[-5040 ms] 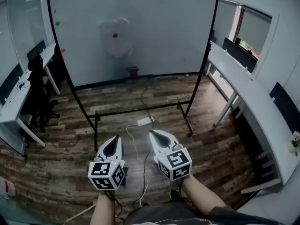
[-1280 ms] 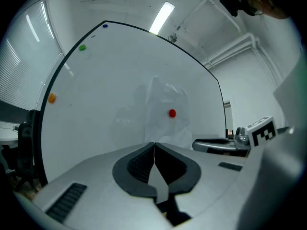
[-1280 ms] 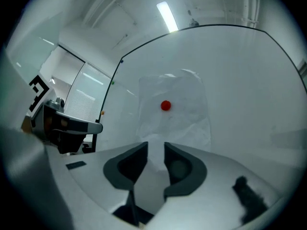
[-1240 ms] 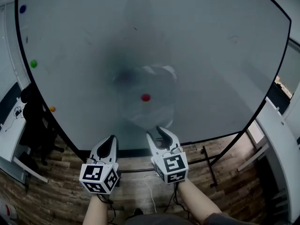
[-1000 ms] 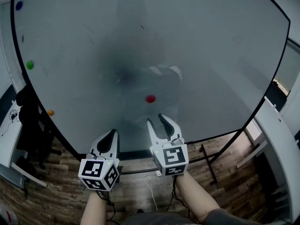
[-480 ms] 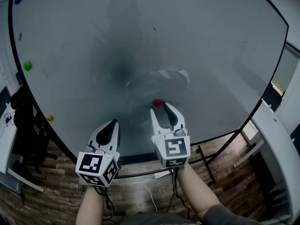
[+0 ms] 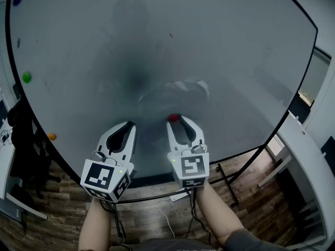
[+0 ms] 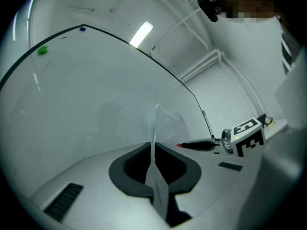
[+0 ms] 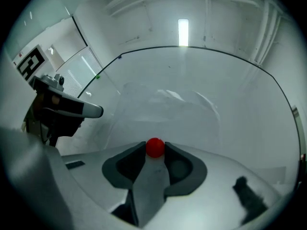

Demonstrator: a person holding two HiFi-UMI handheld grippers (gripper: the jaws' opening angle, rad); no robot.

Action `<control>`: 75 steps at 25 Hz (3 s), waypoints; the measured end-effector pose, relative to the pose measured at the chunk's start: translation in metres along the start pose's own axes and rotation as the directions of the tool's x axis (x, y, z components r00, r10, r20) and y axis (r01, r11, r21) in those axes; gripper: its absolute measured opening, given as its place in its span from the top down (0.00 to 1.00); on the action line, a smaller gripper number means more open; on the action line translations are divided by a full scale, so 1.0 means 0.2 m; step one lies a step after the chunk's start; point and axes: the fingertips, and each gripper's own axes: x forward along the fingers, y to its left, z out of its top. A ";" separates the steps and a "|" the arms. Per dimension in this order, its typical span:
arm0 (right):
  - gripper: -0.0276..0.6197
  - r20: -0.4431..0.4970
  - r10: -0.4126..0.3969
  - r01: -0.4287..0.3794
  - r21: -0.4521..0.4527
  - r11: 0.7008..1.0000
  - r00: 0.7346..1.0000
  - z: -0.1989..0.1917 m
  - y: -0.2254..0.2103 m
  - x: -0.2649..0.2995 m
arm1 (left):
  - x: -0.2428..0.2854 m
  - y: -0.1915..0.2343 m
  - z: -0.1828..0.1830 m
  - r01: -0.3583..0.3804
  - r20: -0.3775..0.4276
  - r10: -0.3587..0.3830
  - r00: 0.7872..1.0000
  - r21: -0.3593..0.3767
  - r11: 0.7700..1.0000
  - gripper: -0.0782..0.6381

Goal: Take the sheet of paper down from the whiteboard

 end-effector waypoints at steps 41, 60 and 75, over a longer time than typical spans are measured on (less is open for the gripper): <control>0.78 0.122 0.121 -0.151 0.282 0.947 0.985 0.01 -0.13 -0.24 | 0.17 -0.15 0.19 -0.153 -0.025 0.156 0.987 0.085 0.985 0.87; 0.78 0.109 0.247 -0.270 0.344 0.900 0.963 -0.25 -0.35 -0.95 | -0.29 -0.84 -0.24 -0.328 -0.165 0.327 0.931 0.019 0.944 0.87; 0.78 0.106 0.357 -0.371 0.335 0.866 0.928 -0.26 -0.48 -1.64 | -0.64 -1.47 -0.33 -0.444 -0.246 0.427 0.870 -0.016 0.896 0.87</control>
